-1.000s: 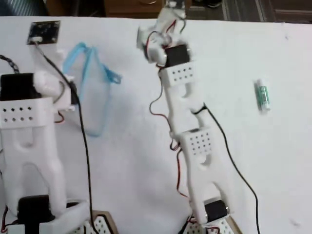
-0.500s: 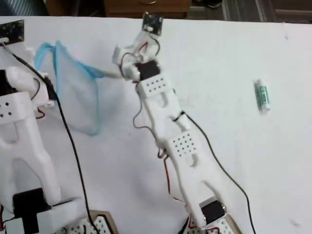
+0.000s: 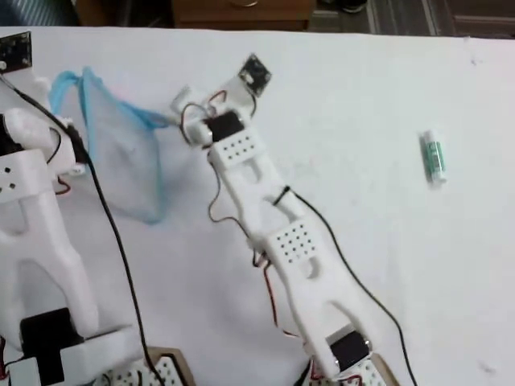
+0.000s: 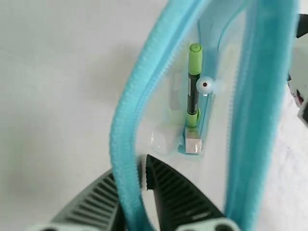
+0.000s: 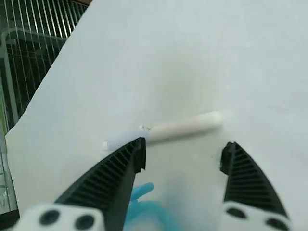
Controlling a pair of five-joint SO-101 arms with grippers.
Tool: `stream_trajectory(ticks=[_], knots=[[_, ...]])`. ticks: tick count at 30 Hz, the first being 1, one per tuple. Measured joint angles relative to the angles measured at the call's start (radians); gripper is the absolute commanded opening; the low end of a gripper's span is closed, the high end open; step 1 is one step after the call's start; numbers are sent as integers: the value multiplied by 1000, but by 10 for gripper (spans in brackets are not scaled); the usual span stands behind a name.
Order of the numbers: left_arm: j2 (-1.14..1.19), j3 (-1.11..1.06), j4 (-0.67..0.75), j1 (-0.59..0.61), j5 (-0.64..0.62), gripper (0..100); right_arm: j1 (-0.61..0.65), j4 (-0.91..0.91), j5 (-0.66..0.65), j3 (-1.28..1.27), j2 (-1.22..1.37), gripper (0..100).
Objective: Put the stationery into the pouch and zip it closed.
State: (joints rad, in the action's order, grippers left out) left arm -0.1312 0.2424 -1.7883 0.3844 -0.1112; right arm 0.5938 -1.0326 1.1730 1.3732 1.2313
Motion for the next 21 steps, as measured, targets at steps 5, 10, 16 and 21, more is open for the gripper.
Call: stream_trajectory(ticks=[5,10,16,21], knots=[[0,0,0,0,-20,22,5,147,12,-123,2,168],[0,0,0,2,-20,22,2,235,12,-199,2,134],[0,0,0,31,-20,22,3,258,0,-227,28,30],[8,0,0,49,-20,22,-3,227,-28,-210,54,14]])
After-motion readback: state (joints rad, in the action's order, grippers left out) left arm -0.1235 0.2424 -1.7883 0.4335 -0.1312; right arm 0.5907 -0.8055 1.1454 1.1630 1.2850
